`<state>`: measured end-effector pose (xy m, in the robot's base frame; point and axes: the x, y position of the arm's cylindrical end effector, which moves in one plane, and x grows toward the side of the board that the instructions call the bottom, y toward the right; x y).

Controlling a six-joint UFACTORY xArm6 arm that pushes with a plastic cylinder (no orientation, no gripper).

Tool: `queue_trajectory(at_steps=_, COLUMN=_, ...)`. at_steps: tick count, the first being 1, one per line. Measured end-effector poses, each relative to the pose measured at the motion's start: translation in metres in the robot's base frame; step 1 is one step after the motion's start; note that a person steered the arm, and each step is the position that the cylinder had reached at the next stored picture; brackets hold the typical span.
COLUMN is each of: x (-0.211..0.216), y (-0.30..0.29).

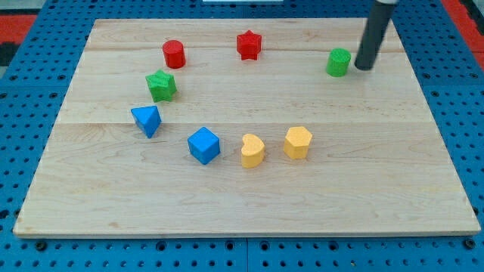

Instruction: Place your hand to the right of the yellow hexagon

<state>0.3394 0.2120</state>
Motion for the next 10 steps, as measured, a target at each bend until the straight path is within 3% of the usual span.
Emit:
queue_trajectory(at_steps=2, x=0.099, y=-0.051)
queue_trajectory(at_steps=3, x=0.120, y=-0.093)
queue_trajectory(at_steps=6, x=0.200, y=-0.112)
queue_trajectory(at_steps=7, x=0.203, y=-0.119)
queue_trajectory(at_steps=9, x=0.166, y=-0.049)
queue_trajectory(at_steps=10, x=0.161, y=-0.055)
